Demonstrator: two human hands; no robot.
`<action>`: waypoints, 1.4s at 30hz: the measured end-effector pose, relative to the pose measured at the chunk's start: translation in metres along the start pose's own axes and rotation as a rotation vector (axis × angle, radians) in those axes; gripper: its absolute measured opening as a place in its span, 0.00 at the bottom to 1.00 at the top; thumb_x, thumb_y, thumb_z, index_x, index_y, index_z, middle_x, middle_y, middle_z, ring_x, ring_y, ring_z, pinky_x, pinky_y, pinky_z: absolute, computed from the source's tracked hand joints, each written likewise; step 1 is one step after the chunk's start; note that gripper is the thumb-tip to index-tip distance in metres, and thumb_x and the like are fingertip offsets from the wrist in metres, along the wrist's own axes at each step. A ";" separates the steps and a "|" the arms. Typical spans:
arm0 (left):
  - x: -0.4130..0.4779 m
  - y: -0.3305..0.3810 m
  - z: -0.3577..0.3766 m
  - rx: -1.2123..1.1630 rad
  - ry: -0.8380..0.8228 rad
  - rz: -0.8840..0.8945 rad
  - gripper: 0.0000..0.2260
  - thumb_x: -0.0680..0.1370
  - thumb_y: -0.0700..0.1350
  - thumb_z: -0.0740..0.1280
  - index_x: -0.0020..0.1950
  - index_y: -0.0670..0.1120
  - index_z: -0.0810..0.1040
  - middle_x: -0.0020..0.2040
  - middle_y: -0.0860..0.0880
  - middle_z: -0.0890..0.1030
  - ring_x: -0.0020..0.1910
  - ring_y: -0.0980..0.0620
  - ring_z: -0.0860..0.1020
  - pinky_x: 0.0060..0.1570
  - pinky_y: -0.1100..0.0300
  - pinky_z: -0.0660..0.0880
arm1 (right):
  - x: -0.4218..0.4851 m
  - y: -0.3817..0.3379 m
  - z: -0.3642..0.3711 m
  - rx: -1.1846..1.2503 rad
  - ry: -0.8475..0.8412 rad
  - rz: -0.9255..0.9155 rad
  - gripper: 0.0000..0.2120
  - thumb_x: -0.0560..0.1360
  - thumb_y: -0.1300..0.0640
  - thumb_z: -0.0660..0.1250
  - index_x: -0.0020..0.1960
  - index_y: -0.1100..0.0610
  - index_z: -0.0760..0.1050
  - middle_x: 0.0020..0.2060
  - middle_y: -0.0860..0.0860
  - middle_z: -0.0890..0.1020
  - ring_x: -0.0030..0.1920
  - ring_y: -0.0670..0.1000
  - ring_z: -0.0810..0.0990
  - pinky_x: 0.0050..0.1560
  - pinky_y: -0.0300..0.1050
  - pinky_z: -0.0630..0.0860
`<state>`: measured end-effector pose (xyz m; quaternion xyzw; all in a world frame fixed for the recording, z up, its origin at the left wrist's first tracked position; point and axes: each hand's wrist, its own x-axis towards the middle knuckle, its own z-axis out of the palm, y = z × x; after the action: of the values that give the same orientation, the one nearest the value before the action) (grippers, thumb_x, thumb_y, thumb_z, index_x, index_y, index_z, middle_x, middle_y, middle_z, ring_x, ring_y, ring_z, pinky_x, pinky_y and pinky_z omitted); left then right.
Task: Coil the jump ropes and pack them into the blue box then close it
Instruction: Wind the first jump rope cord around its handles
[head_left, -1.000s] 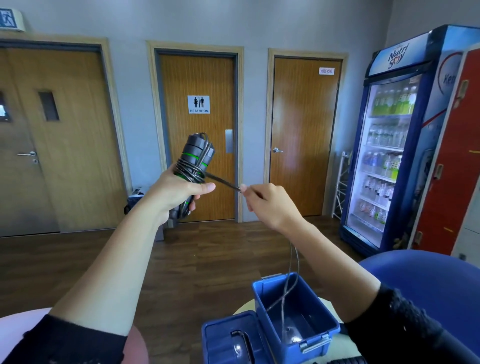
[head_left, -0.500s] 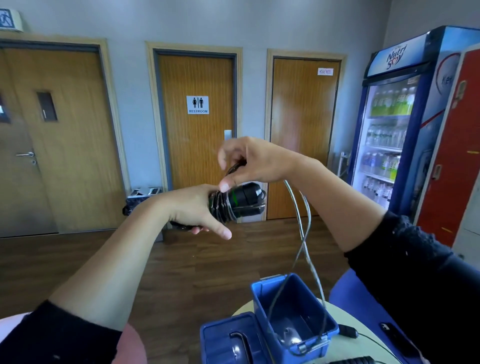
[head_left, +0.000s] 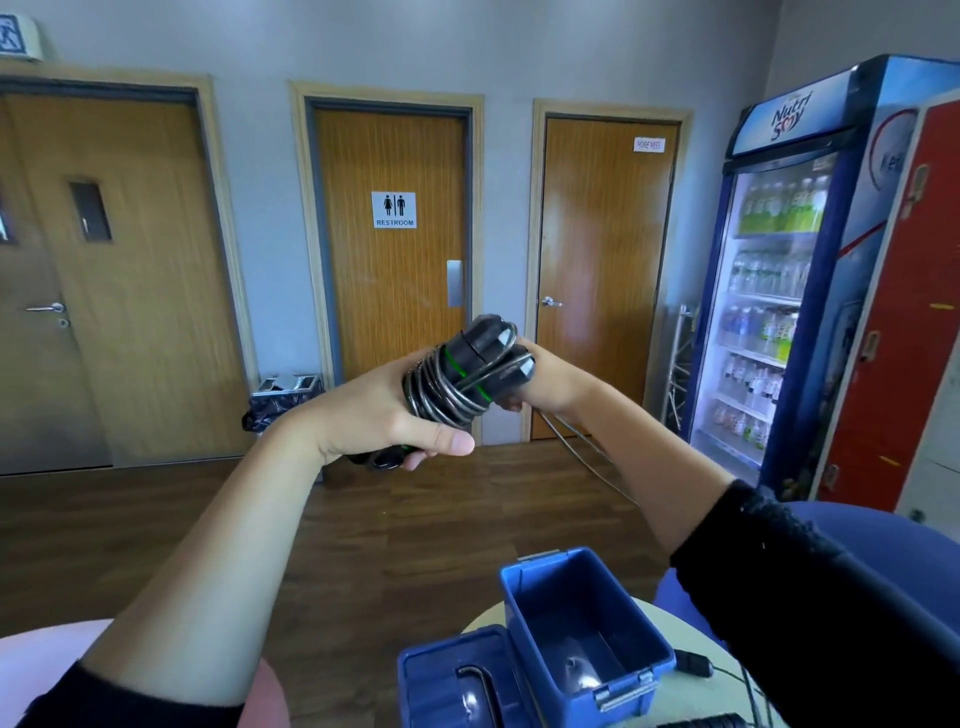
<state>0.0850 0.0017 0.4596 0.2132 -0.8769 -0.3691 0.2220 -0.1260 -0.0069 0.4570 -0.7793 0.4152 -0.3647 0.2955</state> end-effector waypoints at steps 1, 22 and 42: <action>0.001 -0.002 0.000 -0.004 0.039 -0.015 0.28 0.67 0.48 0.77 0.63 0.50 0.71 0.34 0.46 0.78 0.29 0.46 0.75 0.36 0.53 0.75 | -0.002 0.002 0.003 0.002 0.025 0.034 0.18 0.74 0.76 0.55 0.34 0.56 0.66 0.20 0.43 0.70 0.22 0.41 0.65 0.30 0.38 0.63; 0.011 -0.025 0.009 -0.192 0.336 -0.106 0.18 0.68 0.44 0.77 0.49 0.41 0.72 0.29 0.45 0.76 0.25 0.46 0.72 0.30 0.54 0.74 | -0.029 0.028 0.057 -0.048 0.293 0.262 0.28 0.81 0.41 0.49 0.31 0.54 0.70 0.17 0.43 0.69 0.19 0.41 0.68 0.29 0.37 0.62; 0.016 -0.017 0.023 0.545 0.234 -0.644 0.49 0.61 0.61 0.78 0.75 0.53 0.57 0.51 0.45 0.80 0.30 0.49 0.81 0.37 0.55 0.80 | -0.048 -0.058 0.024 -0.984 0.001 -0.205 0.05 0.78 0.55 0.63 0.49 0.54 0.77 0.41 0.45 0.80 0.40 0.47 0.77 0.35 0.39 0.69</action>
<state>0.0632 -0.0055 0.4361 0.5670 -0.7999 -0.1481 0.1291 -0.1001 0.0665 0.4726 -0.8630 0.4592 -0.1534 -0.1444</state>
